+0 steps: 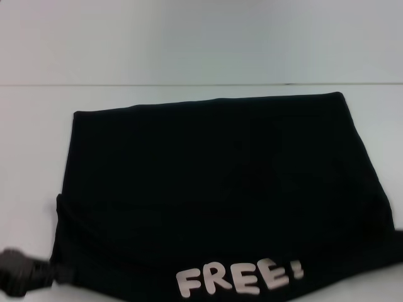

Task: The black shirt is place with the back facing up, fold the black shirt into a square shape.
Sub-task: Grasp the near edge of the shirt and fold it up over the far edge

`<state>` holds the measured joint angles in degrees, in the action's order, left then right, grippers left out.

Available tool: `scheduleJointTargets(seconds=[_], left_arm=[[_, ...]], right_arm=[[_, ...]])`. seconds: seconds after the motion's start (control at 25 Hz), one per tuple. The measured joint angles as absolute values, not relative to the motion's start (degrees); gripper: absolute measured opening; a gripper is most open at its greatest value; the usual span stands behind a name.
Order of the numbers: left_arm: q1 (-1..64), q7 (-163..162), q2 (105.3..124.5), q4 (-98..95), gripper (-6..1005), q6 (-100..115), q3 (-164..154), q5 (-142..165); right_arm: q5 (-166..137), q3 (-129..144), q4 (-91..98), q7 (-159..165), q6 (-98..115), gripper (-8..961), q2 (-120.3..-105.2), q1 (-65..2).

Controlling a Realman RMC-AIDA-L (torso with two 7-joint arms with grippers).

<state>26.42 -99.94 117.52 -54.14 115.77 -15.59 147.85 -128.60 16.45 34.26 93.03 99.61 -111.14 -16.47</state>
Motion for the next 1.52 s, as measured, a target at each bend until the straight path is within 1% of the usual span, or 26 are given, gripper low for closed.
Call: scheduleJointTargets(seconds=[0.16,0.36,0.4,0.48,0.6,0.68,0.72,1.08,1.32,1.52], left_arm=[[31.82,-101.48,116.18,-52.37,125,112.11,-15.41,146.24],[38.86,-105.49,114.17,-48.94,130,102.3,-15.59,145.16],[40.07,-106.73,113.79,-48.15,131,99.22,-15.84,145.1],[42.08,-108.79,113.25,-46.52,133,92.58,-16.45,145.05],[44.32,-110.09,113.01,-44.15,135,84.41,-16.98,145.03],[44.75,-110.24,113.01,-43.64,137,82.87,-17.18,145.03],[46.27,-111.13,113.3,-41.82,138,75.21,-19.23,145.01],[48.93,-114.22,114.66,-38.19,146,56.44,-27.17,145.11],[49.95,-114.62,115.77,-36.52,152,48.25,-31.51,145.02],[50.46,-114.65,116.51,-36.05,156,44.52,-32.97,145.01]], right_arm=[[-127.45,12.63,35.02,93.48,100.61,98,-110.87,-20.98],[-127.31,10.48,35.34,97.33,97.81,106,-109.67,-27.2],[-127.3,10.71,35.25,99.91,94.82,107,-109.5,-29.31],[-127.33,10.91,35.01,101.83,92.39,110,-109.51,-30.59],[-127.71,11.44,34.0,105.12,85.43,114,-110.18,-33.68],[-127.7,12.13,33.18,106.28,80.73,117,-110.57,-35.15],[-127.63,12.64,32.55,106.88,78.23,119,-110.62,-36.01],[-127.52,16.46,25.92,108.87,59.69,132,-111.08,-43.98],[-127.52,17.32,22.88,108.48,46.34,140,-112.81,-48.73],[-127.47,19.8,22.13,108.14,40.74,148,-113.78,-51.01]])
